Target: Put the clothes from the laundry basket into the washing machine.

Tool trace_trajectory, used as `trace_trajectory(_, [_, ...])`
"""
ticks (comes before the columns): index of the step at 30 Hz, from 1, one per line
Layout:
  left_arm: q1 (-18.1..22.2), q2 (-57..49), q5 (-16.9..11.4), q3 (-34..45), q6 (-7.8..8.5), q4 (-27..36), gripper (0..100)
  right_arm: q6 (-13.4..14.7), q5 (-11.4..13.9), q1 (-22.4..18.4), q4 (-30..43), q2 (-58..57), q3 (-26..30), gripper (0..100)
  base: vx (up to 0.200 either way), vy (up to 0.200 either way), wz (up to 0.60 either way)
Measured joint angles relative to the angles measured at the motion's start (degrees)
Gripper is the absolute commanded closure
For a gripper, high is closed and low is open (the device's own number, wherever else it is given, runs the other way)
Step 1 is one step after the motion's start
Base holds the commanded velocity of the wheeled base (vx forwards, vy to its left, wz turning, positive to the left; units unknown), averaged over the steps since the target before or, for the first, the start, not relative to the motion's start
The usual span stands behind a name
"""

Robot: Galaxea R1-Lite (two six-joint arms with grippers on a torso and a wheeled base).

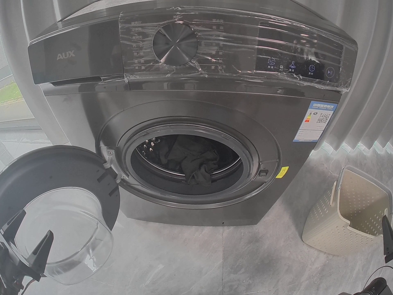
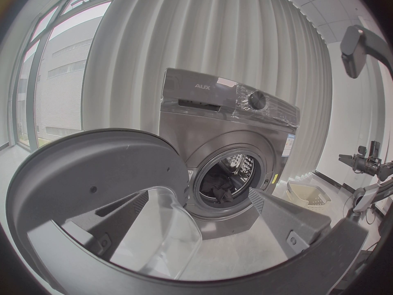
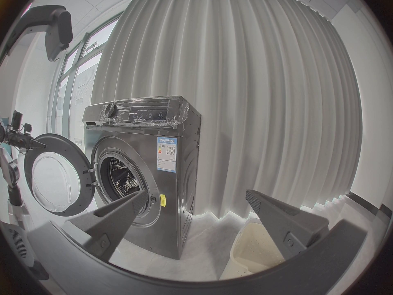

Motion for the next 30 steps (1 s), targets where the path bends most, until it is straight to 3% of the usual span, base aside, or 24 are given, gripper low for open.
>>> trace_trajectory(5, [5.92,-7.47,-5.36,0.0,0.0,6.07,0,0.61,-0.13,-0.52,4.05,-5.51,0.0,0,0.0,0.0,0.0])
trace_trajectory(10, [9.92,-12.41,-6.68,-0.02,0.93,11.08,0,0.52,0.18,-3.15,5.89,-8.07,0.0,0,0.0,0.0,0.0])
trace_trajectory(15, [11.98,-16.32,-8.74,-0.02,2.19,16.18,0,0.22,2.34,-6.12,16.31,-10.42,0.0,0,0.0,0.0,0.0])
trace_trajectory(18, [12.79,-18.27,-9.46,-0.02,3.24,19.59,0,0.24,3.3,-6.62,22.09,-11.72,0.02,0,-0.2,-0.2,0.0])
trace_trajectory(22, [13.64,-20.29,-9.53,-0.02,4.21,24.41,0,0.24,4.08,-6.73,23.41,-12.92,0.0,0,-0.15,-0.15,0.0])
trace_trajectory(25, [14.01,-21.2,-8.77,-0.02,3.49,26.82,0,0.71,4.21,-6.73,23.24,-13.37,0.0,0,0.0,0.0,0.0])
trace_trajectory(30, [14.25,-22.0,-8.57,-0.02,1.8,26.71,0,4.35,4.04,-6.68,23.17,-13.75,0.0,0,0.0,0.0,0.0])
